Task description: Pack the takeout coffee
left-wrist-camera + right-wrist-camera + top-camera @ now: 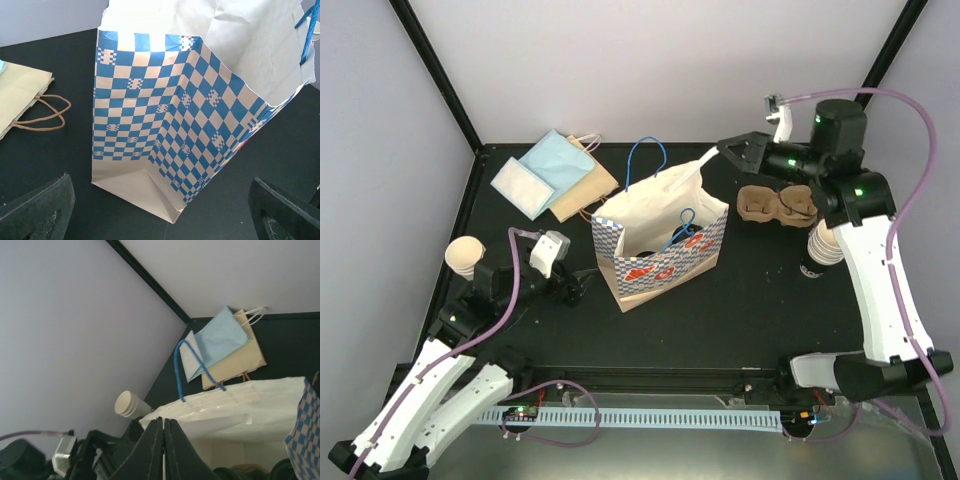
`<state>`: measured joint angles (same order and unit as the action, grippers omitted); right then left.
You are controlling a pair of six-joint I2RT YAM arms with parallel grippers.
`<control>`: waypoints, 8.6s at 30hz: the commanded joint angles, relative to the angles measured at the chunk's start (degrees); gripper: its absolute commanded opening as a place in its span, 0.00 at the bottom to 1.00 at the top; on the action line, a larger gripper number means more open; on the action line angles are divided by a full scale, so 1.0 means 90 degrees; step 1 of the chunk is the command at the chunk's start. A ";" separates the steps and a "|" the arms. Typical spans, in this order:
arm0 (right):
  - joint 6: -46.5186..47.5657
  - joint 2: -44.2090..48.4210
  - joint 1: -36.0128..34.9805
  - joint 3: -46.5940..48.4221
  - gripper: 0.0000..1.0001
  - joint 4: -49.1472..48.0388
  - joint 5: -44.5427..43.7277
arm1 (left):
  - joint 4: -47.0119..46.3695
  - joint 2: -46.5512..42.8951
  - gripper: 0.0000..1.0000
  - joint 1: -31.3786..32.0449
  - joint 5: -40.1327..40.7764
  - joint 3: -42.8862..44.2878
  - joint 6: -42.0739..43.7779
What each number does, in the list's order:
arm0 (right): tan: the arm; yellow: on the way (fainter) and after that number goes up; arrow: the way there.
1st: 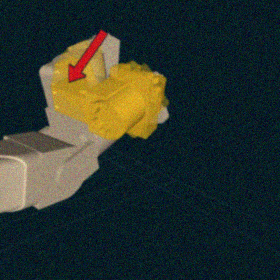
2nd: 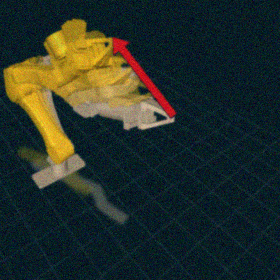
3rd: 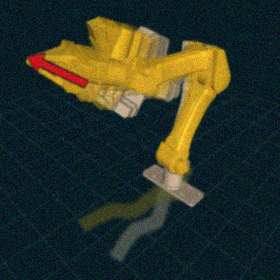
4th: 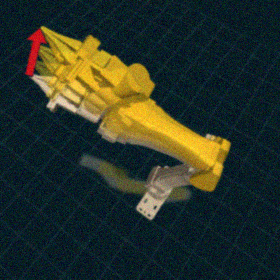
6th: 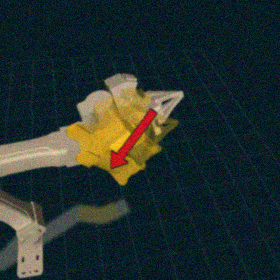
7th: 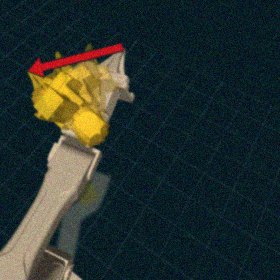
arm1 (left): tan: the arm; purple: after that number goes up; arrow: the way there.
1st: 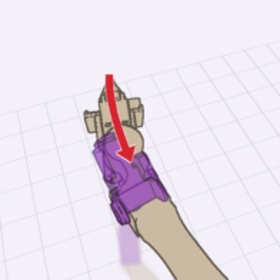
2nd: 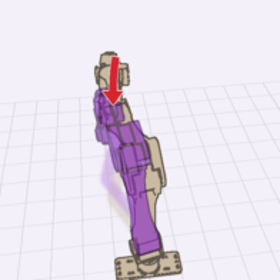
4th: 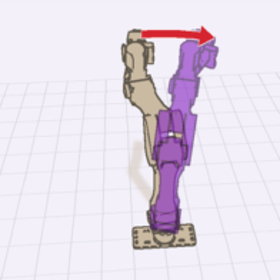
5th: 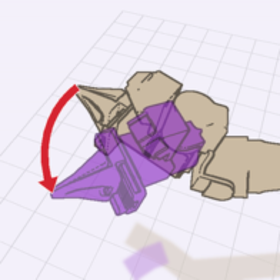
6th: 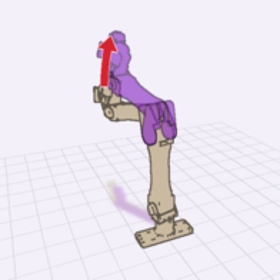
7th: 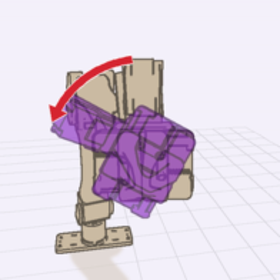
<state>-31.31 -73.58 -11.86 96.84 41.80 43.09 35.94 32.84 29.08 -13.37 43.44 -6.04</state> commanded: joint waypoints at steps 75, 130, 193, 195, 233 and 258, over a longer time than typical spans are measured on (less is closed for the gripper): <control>0.0781 -0.2860 0.1812 0.0255 0.23 0.3021 -0.8866 | -0.0245 -0.0017 0.98 -0.0018 -0.0051 -0.0148 0.0029; 0.0819 -0.2442 0.1752 0.0992 0.01 0.3357 -0.9029 | -0.0258 0.0016 0.98 -0.0021 -0.0047 -0.0149 0.0017; 0.2116 -0.0065 -0.0735 0.0758 0.01 0.1688 -0.3283 | -0.0185 0.0011 0.98 -0.0023 0.0270 -0.0141 0.0007; 0.2190 -0.0392 -0.0989 0.1002 0.03 0.1890 -0.3656 | -0.0176 0.0016 0.98 -0.0018 0.0288 -0.0139 0.0007; 0.2947 0.4964 -0.1895 -0.7017 0.88 -0.2912 -0.5835 | -0.1390 -0.0455 0.99 -0.0015 0.0523 -0.1311 0.0055; 0.3457 0.3623 0.0715 -0.9710 0.62 -0.8128 -0.4410 | -0.4904 0.1153 0.99 -0.0633 0.4956 -0.2627 -0.0358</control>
<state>-2.46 -37.69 -8.82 9.61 -20.69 -4.80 3.88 42.37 25.89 24.77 22.26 -13.69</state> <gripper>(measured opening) 0.615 0.989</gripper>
